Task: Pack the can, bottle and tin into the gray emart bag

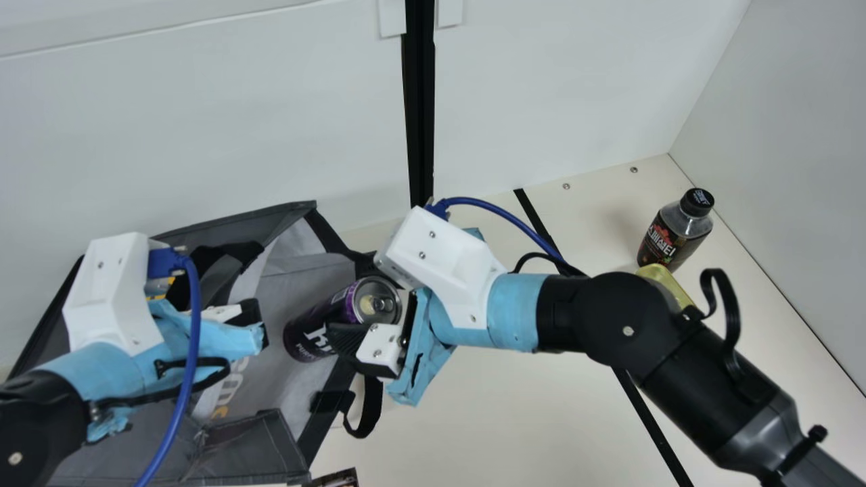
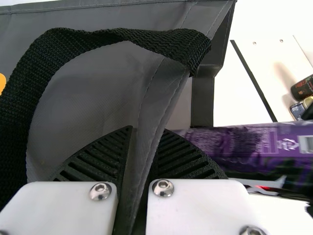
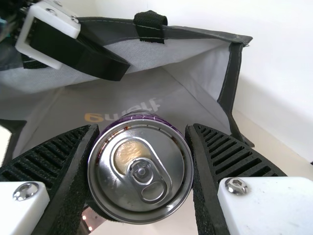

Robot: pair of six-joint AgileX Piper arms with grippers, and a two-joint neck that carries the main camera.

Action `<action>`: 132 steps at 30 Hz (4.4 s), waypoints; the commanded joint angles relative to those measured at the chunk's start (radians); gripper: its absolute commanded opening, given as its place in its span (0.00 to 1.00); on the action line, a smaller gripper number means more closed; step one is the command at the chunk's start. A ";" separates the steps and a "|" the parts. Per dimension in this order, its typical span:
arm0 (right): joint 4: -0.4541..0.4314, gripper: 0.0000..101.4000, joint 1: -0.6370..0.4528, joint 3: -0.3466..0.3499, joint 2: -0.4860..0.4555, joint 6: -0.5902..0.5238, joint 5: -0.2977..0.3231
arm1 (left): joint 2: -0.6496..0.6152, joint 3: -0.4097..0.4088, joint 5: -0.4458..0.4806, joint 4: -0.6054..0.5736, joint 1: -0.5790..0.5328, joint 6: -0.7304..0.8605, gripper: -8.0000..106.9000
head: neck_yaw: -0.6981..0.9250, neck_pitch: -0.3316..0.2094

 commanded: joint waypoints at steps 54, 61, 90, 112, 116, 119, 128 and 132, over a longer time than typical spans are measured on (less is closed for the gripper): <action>0.148 0.00 0.097 -0.115 0.346 -0.301 -0.057 | 0.000 0.000 0.000 0.000 0.000 0.000 0.16 | -0.001 -0.023; 0.147 0.23 0.104 -0.137 0.375 -0.308 -0.060 | 0.000 0.000 0.000 0.000 0.000 0.000 0.16 | -0.001 -0.023; 0.116 0.90 0.078 -0.137 0.348 -0.299 -0.040 | 0.000 0.000 0.000 0.000 0.000 0.000 0.16 | -0.001 -0.023; 0.035 0.90 0.020 -0.067 0.206 -0.226 -0.013 | 0.000 0.000 0.000 0.000 0.000 0.000 0.16 | -0.001 -0.023; 0.015 0.90 0.008 -0.051 0.177 -0.200 -0.014 | 0.000 0.000 0.000 0.000 0.000 0.000 0.16 | -0.001 -0.023; -0.002 0.90 -0.001 -0.041 0.156 -0.181 -0.015 | 0.000 0.000 0.000 0.000 0.000 0.000 0.16 | -0.001 -0.023; -0.060 0.90 -0.024 -0.019 0.103 -0.118 -0.017 | 0.000 0.000 0.000 0.000 0.000 0.000 0.16 | -0.001 -0.023; -0.085 0.90 -0.033 -0.013 0.082 -0.090 -0.017 | 0.000 0.000 0.000 0.000 0.000 0.000 0.16 | -0.001 -0.023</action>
